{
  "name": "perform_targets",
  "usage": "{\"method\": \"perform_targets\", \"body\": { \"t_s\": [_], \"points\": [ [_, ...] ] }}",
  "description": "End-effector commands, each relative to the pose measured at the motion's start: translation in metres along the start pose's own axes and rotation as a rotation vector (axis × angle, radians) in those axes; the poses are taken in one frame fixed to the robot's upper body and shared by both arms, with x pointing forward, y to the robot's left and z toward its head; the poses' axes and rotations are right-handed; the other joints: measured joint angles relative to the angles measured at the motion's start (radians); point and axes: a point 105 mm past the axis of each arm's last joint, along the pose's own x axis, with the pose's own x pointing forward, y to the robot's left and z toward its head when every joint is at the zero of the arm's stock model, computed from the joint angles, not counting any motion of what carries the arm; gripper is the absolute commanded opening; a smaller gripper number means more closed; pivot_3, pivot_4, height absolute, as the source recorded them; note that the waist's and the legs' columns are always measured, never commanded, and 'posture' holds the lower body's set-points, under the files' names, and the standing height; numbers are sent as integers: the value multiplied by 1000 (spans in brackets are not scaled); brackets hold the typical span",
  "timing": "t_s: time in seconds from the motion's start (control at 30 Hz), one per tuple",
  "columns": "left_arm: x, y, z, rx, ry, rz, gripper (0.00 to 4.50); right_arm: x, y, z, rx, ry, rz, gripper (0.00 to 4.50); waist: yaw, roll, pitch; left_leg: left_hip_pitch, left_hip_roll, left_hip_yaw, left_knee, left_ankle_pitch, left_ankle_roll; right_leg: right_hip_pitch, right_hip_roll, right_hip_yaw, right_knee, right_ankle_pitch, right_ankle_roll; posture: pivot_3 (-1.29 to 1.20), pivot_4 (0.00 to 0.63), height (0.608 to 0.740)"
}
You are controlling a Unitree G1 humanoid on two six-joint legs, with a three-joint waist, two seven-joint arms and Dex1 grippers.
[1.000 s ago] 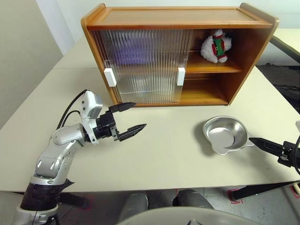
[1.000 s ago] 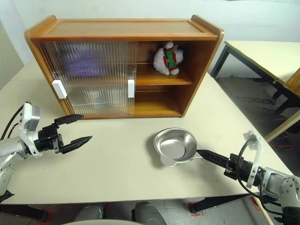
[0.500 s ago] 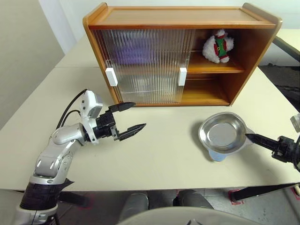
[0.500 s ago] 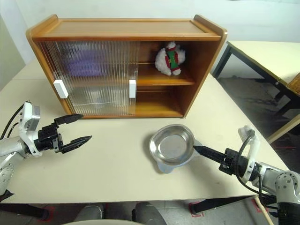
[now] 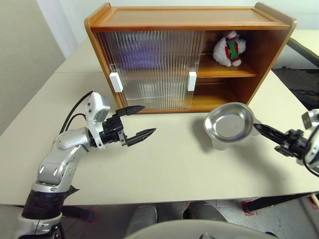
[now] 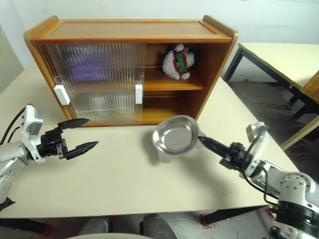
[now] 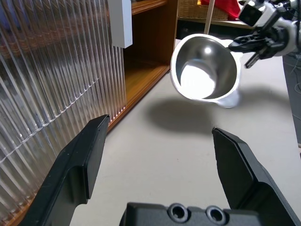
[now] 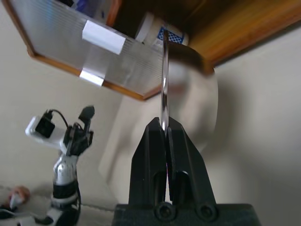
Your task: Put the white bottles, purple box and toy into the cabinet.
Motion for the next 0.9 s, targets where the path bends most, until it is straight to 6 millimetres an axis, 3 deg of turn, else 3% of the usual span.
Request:
{"method": "perform_targets", "body": {
  "t_s": [0.03, 0.3, 0.57, 0.9],
  "points": [
    [0, -3, 2, 18, 15, -12, 4500, 10, 9, 15, 17, -105, 40, 5, 0, 1, 0, 0, 0, 0, 0, 0, 0, -1, 0, 0, 0, 1, 1, -24, 1, 740],
    [-3, -7, -1, 11, 28, -34, 4500, 29, 9, 29, 47, -228, 24, 5, 3, 2, -1, -2, 1, -9, -3, -1, 1, -3, -1, -1, 0, 1, -3, -24, 2, 740],
    [-3, -8, -4, 11, 33, -42, 4500, 31, -17, 32, 48, -289, -46, 5, 1, 2, -1, -6, 1, -11, -2, -2, 1, -6, -1, 0, 0, 1, -2, -29, 4, 740],
    [-5, -8, -6, 16, 45, -43, 4500, 60, -22, 33, 97, -368, -69, 5, -5, 4, -1, -6, 3, -14, -2, -2, 1, -6, -2, -1, 0, 2, -3, -22, 0, 740]
  ]
}}
